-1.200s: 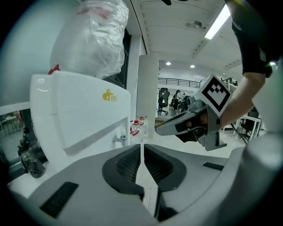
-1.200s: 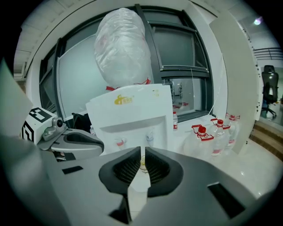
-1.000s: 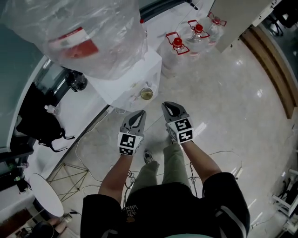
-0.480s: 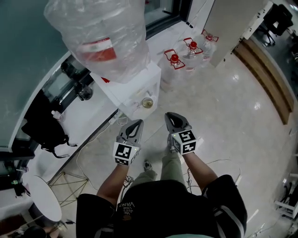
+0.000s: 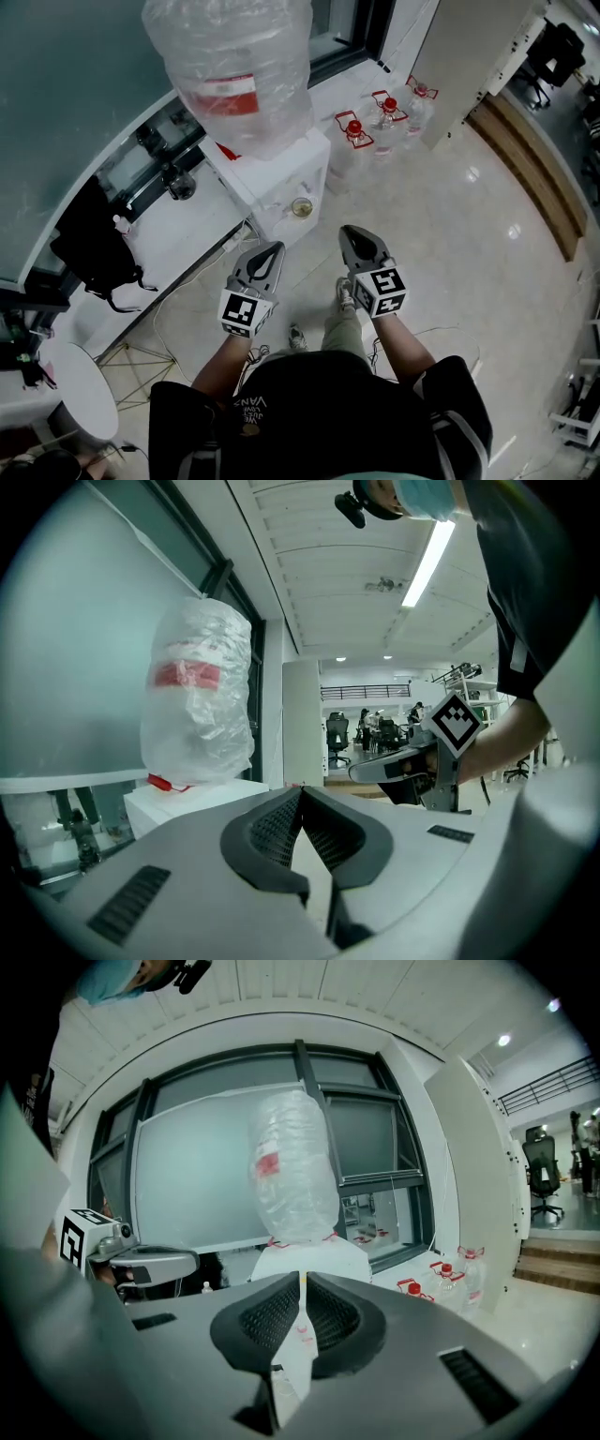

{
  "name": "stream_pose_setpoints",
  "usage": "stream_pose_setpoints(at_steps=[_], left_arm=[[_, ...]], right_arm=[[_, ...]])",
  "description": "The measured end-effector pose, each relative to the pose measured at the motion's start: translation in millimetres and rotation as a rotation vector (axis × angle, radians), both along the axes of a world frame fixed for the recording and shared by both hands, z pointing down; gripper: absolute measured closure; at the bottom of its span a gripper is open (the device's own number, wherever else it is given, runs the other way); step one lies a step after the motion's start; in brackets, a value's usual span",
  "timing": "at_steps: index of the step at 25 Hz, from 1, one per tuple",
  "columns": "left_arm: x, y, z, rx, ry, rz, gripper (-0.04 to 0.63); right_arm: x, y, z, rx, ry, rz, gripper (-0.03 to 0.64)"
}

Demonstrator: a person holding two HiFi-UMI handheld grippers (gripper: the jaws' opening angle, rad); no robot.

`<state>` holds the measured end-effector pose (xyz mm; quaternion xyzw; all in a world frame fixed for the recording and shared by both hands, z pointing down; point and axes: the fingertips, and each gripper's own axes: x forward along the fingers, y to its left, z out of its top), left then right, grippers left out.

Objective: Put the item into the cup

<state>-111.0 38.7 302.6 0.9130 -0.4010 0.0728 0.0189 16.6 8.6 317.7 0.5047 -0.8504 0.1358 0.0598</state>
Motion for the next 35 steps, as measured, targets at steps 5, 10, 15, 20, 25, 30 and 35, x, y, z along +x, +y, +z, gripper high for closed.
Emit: stream_pose_setpoints(at_steps=[5, 10, 15, 20, 25, 30, 35], left_arm=[[-18, 19, -27, 0.046, -0.008, -0.011, 0.575], [-34, 38, -48, 0.08, 0.011, -0.027, 0.575], [-45, 54, -60, 0.087, 0.02, -0.043, 0.576], [-51, 68, -56, 0.054, 0.031, -0.053, 0.577], [-51, 77, -58, 0.041, 0.053, -0.043, 0.577], [-50, 80, -57, 0.047, 0.059, -0.027, 0.575], [-54, 79, -56, -0.008, 0.035, -0.044, 0.576]], right_arm=[[-13, 20, -27, 0.05, -0.013, -0.004, 0.563], [-23, 42, -41, 0.072, -0.021, -0.008, 0.565], [-28, 60, -47, 0.082, -0.03, -0.011, 0.566], [-30, 71, -53, 0.081, -0.032, -0.01, 0.568], [-31, 82, -53, 0.066, -0.041, -0.001, 0.569], [-31, 86, -47, 0.052, -0.041, 0.004, 0.571], [-33, 86, -48, 0.042, -0.039, 0.002, 0.571]])
